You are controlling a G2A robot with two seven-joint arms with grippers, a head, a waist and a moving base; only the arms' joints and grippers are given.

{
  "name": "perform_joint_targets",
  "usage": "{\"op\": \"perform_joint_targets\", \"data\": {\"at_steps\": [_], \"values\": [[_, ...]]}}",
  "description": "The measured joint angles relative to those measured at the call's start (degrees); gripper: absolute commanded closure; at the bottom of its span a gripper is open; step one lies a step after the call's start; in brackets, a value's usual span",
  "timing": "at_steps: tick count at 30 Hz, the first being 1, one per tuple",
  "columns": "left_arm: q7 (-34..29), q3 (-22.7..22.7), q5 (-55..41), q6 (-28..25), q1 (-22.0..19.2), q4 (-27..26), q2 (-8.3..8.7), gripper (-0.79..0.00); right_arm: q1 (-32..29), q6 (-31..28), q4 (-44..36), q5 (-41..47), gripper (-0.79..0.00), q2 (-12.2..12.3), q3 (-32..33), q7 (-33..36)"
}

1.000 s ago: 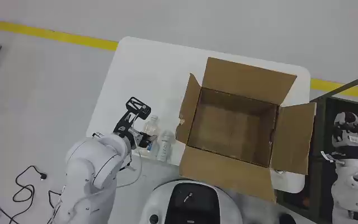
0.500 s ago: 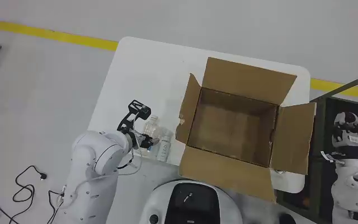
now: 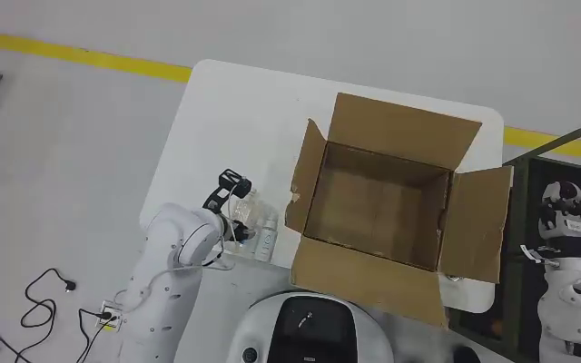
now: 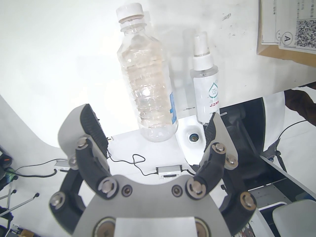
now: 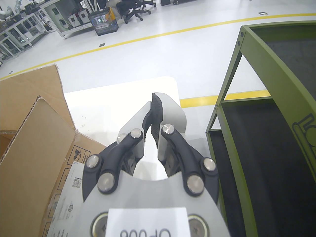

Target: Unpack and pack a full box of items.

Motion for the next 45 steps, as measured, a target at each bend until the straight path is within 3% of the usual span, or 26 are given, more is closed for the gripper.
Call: {"op": "perform_joint_targets", "data": {"at_steps": [12, 27, 45], "values": [[-0.26, -2.76, 2.76, -0.49, -1.32, 2.97, 1.27, -0.785, 0.00, 0.00, 0.00, 0.00, 0.000, 0.00, 0.00, 0.00], [3.76, -1.39, -0.86, 6.92, -1.92, 6.65, 1.42, -0.785, 0.00, 0.00, 0.00, 0.00, 0.000, 0.00, 0.00, 0.00], [5.16, 1.27, -0.47, 7.16, -3.39, 9.66, 2.09, -0.785, 0.00, 0.00, 0.00, 0.00, 0.000, 0.00, 0.00, 0.00]]}}
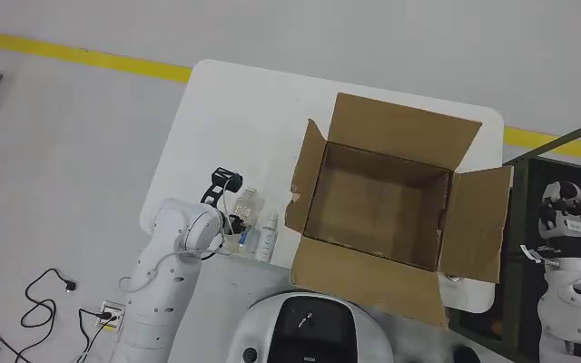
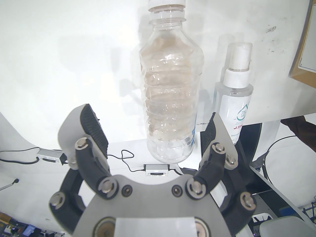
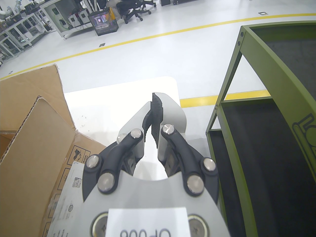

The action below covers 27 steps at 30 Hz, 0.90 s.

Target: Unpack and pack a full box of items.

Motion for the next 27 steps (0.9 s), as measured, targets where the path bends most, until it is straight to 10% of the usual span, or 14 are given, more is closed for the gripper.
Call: {"op": "perform_joint_targets", "data": {"at_steps": [27], "values": [[1.84, 2.59, -1.13, 1.72, -0.69, 3.36, 0.73, -0.785, 0.00, 0.00, 0.00, 0.00, 0.000, 0.00, 0.00, 0.00]]}}
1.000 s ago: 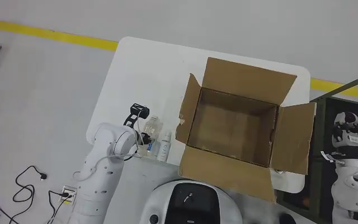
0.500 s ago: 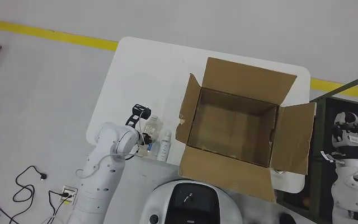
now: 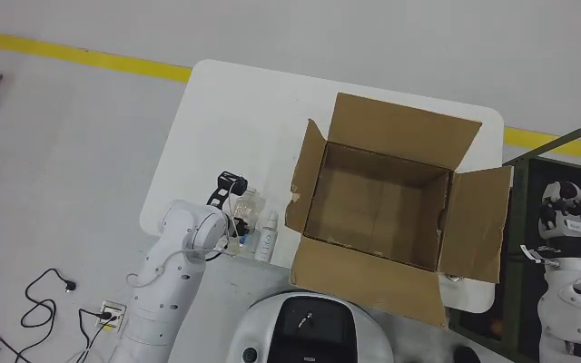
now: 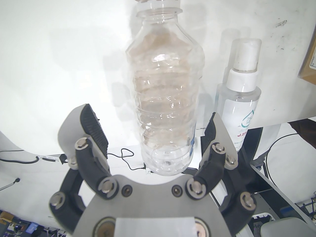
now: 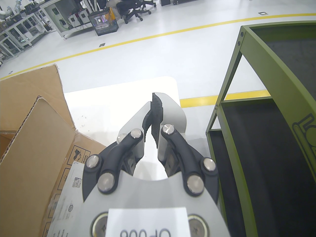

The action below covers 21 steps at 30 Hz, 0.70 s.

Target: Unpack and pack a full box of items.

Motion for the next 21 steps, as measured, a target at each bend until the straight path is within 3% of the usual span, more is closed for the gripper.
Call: {"op": "perform_joint_targets", "data": {"at_steps": [21], "values": [[0.80, 1.31, -1.17, 1.14, -0.15, 1.06, 0.52, -0.785, 0.00, 0.00, 0.00, 0.00, 0.000, 0.00, 0.00, 0.00]]}}
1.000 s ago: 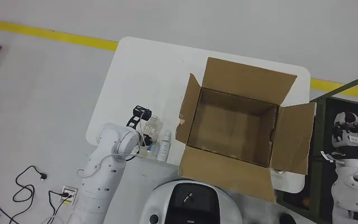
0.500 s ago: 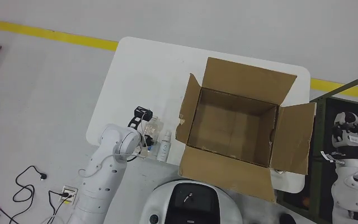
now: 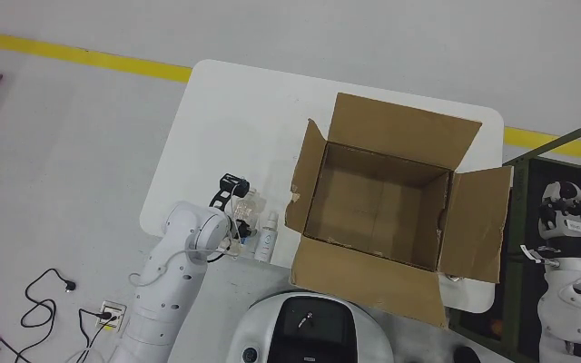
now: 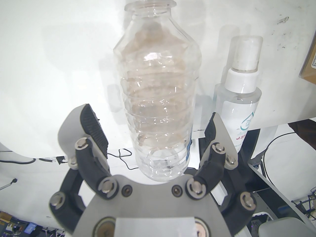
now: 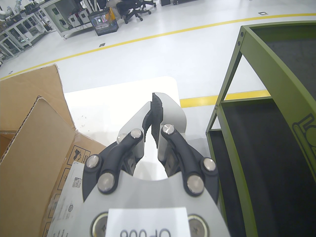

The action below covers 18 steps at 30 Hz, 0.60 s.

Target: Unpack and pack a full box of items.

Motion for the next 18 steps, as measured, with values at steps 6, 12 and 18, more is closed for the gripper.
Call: {"op": "perform_joint_targets", "data": {"at_steps": [6, 12, 18], "values": [[0.20, 0.11, -0.17, 0.36, -0.10, 0.24, 0.18, -0.662, 0.00, 0.00, 0.00, 0.00, 0.000, 0.00, 0.00, 0.00], [0.20, 0.02, -0.44, 0.35, 0.08, 0.01, 0.41, -0.345, 0.00, 0.00, 0.00, 0.00, 0.000, 0.00, 0.00, 0.00], [0.37, 0.27, -0.58, 0.42, 0.17, -0.05, 0.57, -0.274, 0.00, 0.00, 0.00, 0.00, 0.000, 0.00, 0.00, 0.00]]}}
